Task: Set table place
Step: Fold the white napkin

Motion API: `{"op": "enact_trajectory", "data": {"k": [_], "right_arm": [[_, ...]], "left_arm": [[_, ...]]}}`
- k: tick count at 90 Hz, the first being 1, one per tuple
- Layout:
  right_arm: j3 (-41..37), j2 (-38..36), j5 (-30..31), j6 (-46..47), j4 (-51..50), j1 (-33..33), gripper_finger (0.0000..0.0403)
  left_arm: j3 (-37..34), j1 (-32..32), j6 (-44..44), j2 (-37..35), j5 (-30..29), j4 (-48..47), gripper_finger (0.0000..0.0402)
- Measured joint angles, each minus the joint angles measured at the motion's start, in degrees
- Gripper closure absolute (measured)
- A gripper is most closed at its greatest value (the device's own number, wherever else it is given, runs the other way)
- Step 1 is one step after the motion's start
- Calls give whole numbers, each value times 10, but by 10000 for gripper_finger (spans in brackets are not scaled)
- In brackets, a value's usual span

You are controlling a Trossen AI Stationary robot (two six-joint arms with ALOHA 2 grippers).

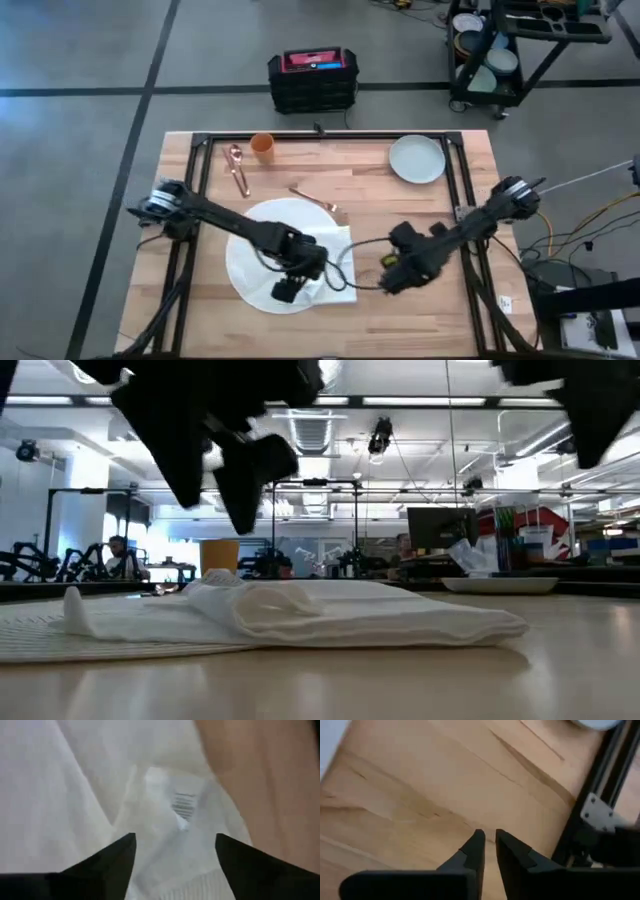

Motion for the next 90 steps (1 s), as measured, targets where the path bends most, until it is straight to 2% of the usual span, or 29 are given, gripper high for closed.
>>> {"op": "enact_trajectory", "data": {"k": [17,25,43,70,90], "right_arm": [[-54,-52,3,133,4,75,344],[-66,-58,4,166,9,104,343],[-75,-51,4,208,20,149,358],[-75,-38,-1,218,37,168,370],[-75,-38,-1,218,44,168,361]], "left_arm": [[86,21,46,70,38,-55,158],[122,25,65,88,68,-72,175],[178,26,91,115,82,-80,188],[181,31,110,154,79,-87,171],[181,34,119,170,62,-90,180]]}}
